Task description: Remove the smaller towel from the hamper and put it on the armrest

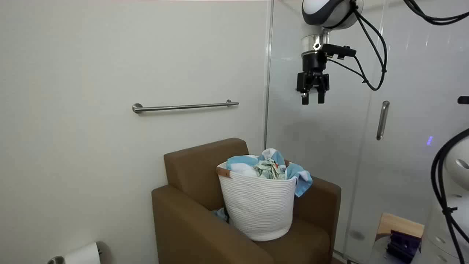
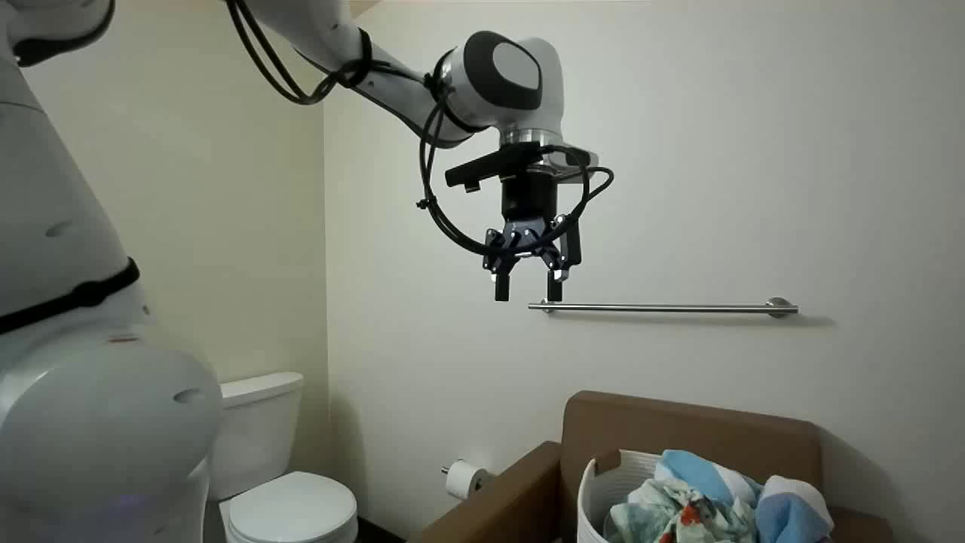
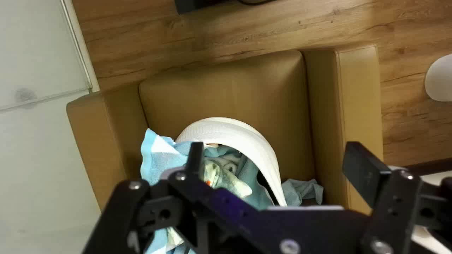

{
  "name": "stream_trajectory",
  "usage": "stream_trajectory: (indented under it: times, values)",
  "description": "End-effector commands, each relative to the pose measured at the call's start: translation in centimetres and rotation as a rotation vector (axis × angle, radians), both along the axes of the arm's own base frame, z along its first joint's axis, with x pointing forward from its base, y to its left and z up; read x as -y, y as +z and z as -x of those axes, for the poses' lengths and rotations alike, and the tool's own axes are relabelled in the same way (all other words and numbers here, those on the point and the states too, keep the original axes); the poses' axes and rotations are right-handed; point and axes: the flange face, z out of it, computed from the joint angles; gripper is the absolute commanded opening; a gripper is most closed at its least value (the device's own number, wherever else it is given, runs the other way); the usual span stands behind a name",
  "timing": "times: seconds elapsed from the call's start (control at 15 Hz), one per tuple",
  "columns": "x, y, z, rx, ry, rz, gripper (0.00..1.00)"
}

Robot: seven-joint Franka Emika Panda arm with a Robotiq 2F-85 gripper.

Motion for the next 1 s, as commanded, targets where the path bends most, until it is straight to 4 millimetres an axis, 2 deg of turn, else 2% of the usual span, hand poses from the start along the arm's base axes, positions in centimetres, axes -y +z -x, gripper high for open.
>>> stream_trajectory:
  times: [0.0, 0.4, 0.53, 0.8, 0.93]
  values:
    - [0.0, 0.1, 0.0, -0.001, 0.000, 0.000, 1.00]
    - [0.0, 0.1, 0.0, -0.001, 0.000, 0.000, 1.00]
    - [0.7, 0.8, -1.6, 0.038, -0.010, -0.010, 1.00]
    - [3.2, 3.9, -7.9, 0.116, 0.032, -0.008, 1.00]
    - [4.3, 5.2, -10.4, 0.127, 0.059, 0.000, 1.00]
